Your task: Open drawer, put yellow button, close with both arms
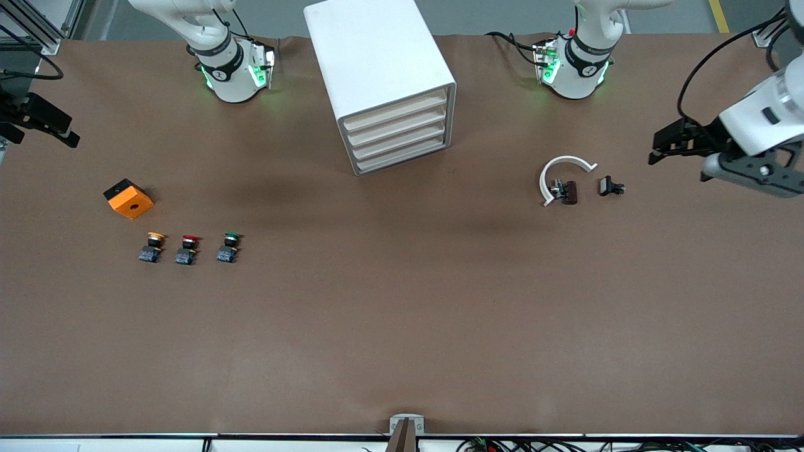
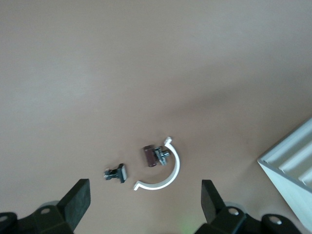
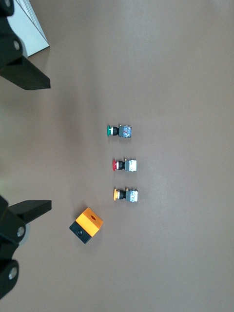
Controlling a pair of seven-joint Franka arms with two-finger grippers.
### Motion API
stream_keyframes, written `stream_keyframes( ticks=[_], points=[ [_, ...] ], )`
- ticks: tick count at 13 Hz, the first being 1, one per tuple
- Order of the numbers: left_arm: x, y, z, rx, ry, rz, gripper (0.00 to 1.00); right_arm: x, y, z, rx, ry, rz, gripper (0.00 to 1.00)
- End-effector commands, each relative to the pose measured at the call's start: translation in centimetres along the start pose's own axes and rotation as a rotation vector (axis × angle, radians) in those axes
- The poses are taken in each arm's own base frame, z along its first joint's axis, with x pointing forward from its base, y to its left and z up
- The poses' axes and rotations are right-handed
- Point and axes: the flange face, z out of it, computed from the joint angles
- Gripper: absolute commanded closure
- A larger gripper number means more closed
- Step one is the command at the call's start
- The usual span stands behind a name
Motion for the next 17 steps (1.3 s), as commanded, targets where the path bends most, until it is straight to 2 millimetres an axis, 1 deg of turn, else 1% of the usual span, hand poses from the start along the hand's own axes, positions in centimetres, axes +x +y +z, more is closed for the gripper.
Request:
stream_keyframes(
  ticks=[1, 3, 5, 6, 7, 8, 10, 12, 13, 14, 15, 16, 17],
  points=[
    [1.5, 1.5, 2.5, -0.046, -0.044, 0.172, 0.00, -1.0, -0.1, -0.3, 0.001, 0.010, -0.006, 0.00],
    [2.5, 2.6, 3.9, -0.133, -0.039, 0.243, 0.00, -0.9, -0.2, -0.4, 0.001, 0.008, -0.007, 0.00],
    [3.6, 3.8, 6.3, -0.163, -0.070, 0.342, 0.00, -0.8, -0.1, -0.8, 0.001, 0.011, -0.003, 0.00],
    [4.4, 3.7, 8.6, -0.224, -0.084, 0.421, 0.00, -0.5, 0.0, -1.5, 0.001, 0.025, -0.001, 0.00],
    [5.0, 3.6, 10.6, -0.288, -0.086, 0.478, 0.00, -0.4, 0.2, -1.3, 0.000, 0.015, 0.006, 0.00],
    [5.3, 3.9, 12.3, -0.324, -0.100, 0.504, 0.00, -0.4, 0.3, -1.4, 0.007, 0.017, 0.016, 0.00],
    [6.2, 6.2, 14.7, -0.355, -0.135, 0.541, 0.00, -0.2, 0.3, -1.4, 0.013, 0.022, 0.019, 0.00],
    [6.9, 8.0, 17.2, -0.405, -0.165, 0.559, 0.00, 0.1, 0.1, -1.2, 0.012, 0.019, 0.018, 0.00],
    [7.2, 8.6, 18.2, -0.432, -0.173, 0.561, 0.00, 0.2, -0.1, -0.7, 0.012, 0.010, 0.007, 0.00],
    [7.4, 9.2, 18.9, -0.461, -0.173, 0.561, 0.00, 1.1, -0.3, 0.6, -0.003, -0.016, 0.005, 0.00],
    [7.7, 9.5, 19.9, -0.505, -0.170, 0.549, 0.00, 1.8, -0.7, 1.4, -0.009, -0.028, -0.012, 0.00],
    [7.9, 9.9, 21.0, -0.547, -0.174, 0.543, 0.00, 2.3, -0.3, 1.9, -0.002, -0.031, -0.003, 0.00],
    [7.8, 10.8, 22.3, -0.597, -0.182, 0.538, 0.00, 3.4, -0.1, 3.7, 0.002, -0.053, 0.003, 0.00]
  ],
)
